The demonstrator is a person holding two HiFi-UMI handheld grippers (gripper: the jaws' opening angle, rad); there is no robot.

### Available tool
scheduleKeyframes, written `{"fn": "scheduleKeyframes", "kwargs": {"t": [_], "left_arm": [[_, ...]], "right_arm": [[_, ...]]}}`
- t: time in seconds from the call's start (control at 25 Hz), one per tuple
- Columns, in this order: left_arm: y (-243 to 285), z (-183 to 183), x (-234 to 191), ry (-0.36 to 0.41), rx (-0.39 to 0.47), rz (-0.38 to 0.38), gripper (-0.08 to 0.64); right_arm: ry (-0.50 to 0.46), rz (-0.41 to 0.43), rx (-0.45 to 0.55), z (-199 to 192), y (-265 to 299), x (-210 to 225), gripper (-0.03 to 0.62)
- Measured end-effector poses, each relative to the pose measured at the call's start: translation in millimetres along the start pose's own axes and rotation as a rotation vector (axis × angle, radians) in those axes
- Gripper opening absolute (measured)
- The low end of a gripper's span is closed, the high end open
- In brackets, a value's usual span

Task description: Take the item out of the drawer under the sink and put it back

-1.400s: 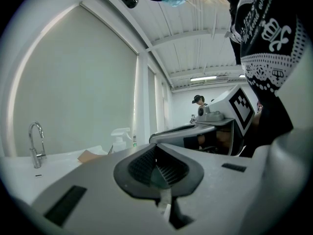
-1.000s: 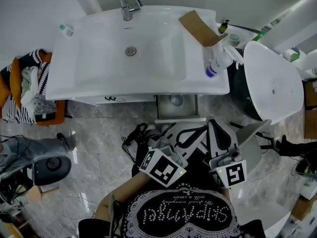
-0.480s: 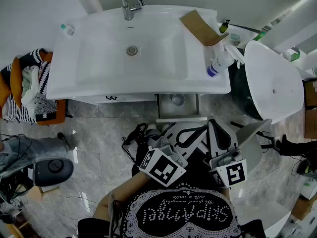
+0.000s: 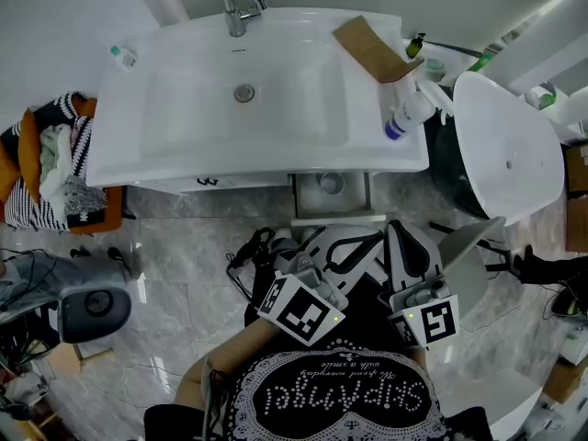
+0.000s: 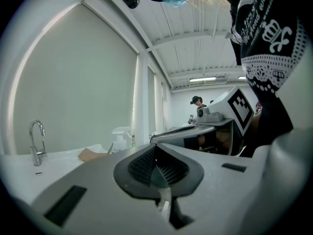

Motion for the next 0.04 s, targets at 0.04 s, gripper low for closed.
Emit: {"fn": "scheduleKeyframes", "kwargs": {"t": [0.04], "left_arm": [[-0.3, -0.2, -0.9, 0.0, 0.0, 0.0, 0.005]], "right_arm": [[0.002, -0.003, -0.001, -0.2, 0.5, 0.0, 0.018]]}}
Point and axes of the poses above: the fingertips, and each gripper's own axes: y forward along the fingers, x to its right, z out of its top, the point moved 2 cm from there along -y, backward along the fingers, and after that the axes turned 11 degrees about y, right-handed, at the moved point
